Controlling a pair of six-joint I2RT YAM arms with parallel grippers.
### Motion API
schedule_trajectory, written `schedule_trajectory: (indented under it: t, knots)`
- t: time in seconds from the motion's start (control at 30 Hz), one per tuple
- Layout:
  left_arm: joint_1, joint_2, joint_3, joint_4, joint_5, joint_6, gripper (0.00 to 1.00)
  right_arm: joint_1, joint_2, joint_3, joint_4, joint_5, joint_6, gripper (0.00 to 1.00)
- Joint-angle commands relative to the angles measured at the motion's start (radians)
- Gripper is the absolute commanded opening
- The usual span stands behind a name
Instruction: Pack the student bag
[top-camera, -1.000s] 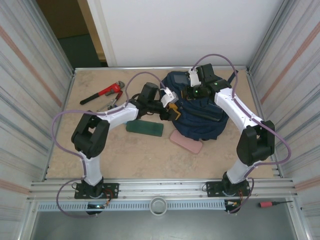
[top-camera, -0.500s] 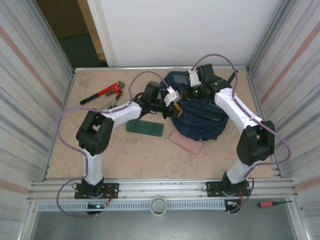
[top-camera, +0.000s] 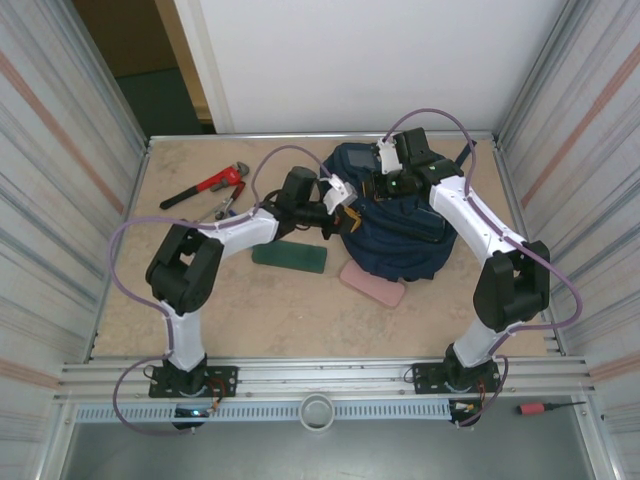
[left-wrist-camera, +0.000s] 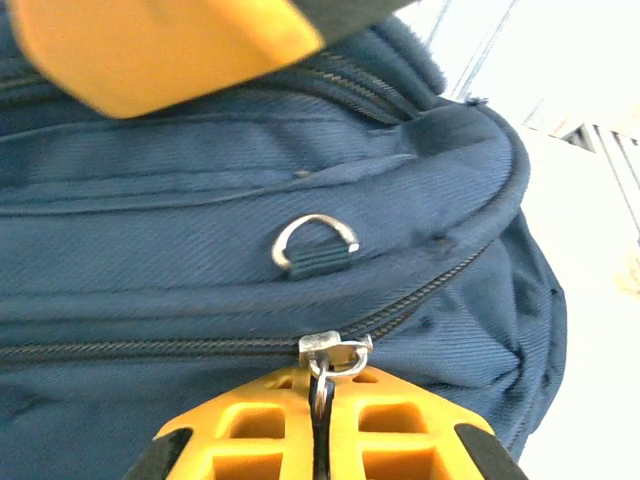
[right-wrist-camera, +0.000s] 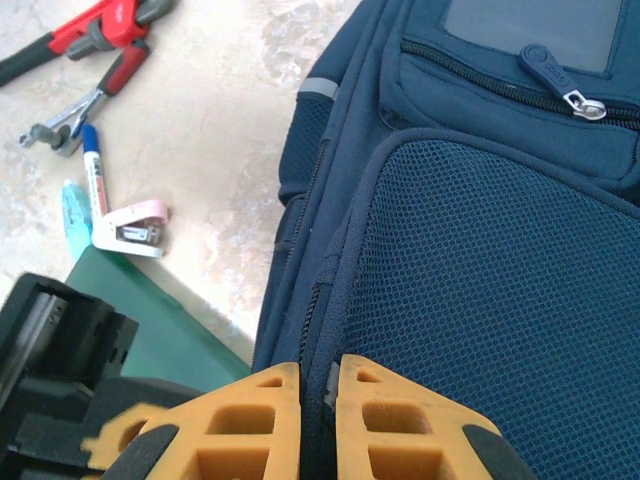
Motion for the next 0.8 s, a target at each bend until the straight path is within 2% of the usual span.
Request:
schedule_trajectory:
  t: [0.0,0.2,0.33,0.6,0.77]
  knots:
    - [0.027,-0.055,-0.012,-0.011,-0.082,0.018,0.0,-0.01,-0.07,-0.003,-0.016,-0.065,-0.057,0.0]
    - [0.057,-0.005,0.054,-0.104,-0.169,0.038,0.0,-0.022,-0.093,-0.011,-0.048,-0.146,-0.122,0.0]
    - [0.096,0.044,0.107,-0.124,-0.191,-0.011,0.0,-0.043,-0.117,-0.025,-0.042,-0.222,-0.129,0.0]
    - [0.171,0.173,0.251,-0.192,-0.284,-0.109,0.0,-0.052,-0.124,-0.044,-0.009,-0.221,-0.09,0.0]
    - [0.199,0.254,0.337,-0.239,-0.379,-0.174,0.0,-0.05,-0.121,-0.045,0.047,-0.229,-0.025,0.0]
